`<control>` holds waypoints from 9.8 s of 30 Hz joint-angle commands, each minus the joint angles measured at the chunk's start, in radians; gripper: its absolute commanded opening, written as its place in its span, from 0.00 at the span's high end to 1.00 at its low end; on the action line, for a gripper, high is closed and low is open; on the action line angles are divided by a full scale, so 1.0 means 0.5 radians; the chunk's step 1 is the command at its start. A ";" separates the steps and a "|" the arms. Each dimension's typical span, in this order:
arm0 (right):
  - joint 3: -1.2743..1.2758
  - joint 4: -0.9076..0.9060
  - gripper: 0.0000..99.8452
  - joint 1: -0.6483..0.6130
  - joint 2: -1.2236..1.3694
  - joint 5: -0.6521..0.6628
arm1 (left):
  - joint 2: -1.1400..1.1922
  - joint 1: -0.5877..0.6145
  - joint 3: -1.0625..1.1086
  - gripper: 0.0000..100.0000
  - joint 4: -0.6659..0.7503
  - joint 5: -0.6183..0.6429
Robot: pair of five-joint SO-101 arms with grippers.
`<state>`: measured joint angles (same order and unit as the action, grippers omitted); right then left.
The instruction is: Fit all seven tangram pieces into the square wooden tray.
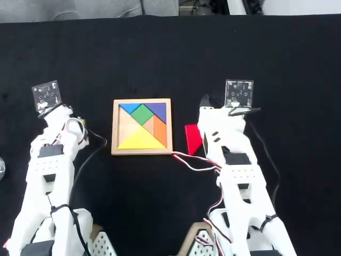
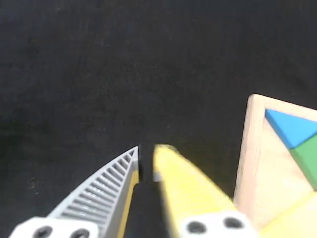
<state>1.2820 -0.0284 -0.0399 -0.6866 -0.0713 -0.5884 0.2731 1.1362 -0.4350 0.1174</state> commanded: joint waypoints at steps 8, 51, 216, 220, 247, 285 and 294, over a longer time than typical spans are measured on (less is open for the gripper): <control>-0.210 -0.178 1.00 0.040 0.002 0.175 | 0.104 -0.057 -0.112 0.79 0.080 0.021; -2.275 -2.084 0.99 0.178 2.079 1.350 | 0.595 -0.167 -0.336 0.79 0.083 0.003; -2.865 -2.424 0.81 -0.028 2.585 1.939 | 0.611 -0.170 -0.345 0.79 0.083 0.003; -2.865 -2.424 0.85 -0.031 2.582 1.936 | 0.611 -0.170 -0.345 0.79 0.083 0.003; -3.804 -3.477 0.95 -0.147 2.140 1.261 | 0.598 -0.167 -0.342 0.79 0.083 0.003; -2.567 -2.163 0.91 -1.203 2.021 -1.056 | 0.592 0.265 -0.422 0.79 -0.043 0.433; -2.687 -2.157 0.91 -1.249 2.039 -1.080 | 0.595 0.265 -0.422 0.79 -0.043 0.433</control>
<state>-0.0008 -1.1193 -0.6521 0.3460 -0.5992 -0.2785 0.4158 0.9828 -0.4549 0.3214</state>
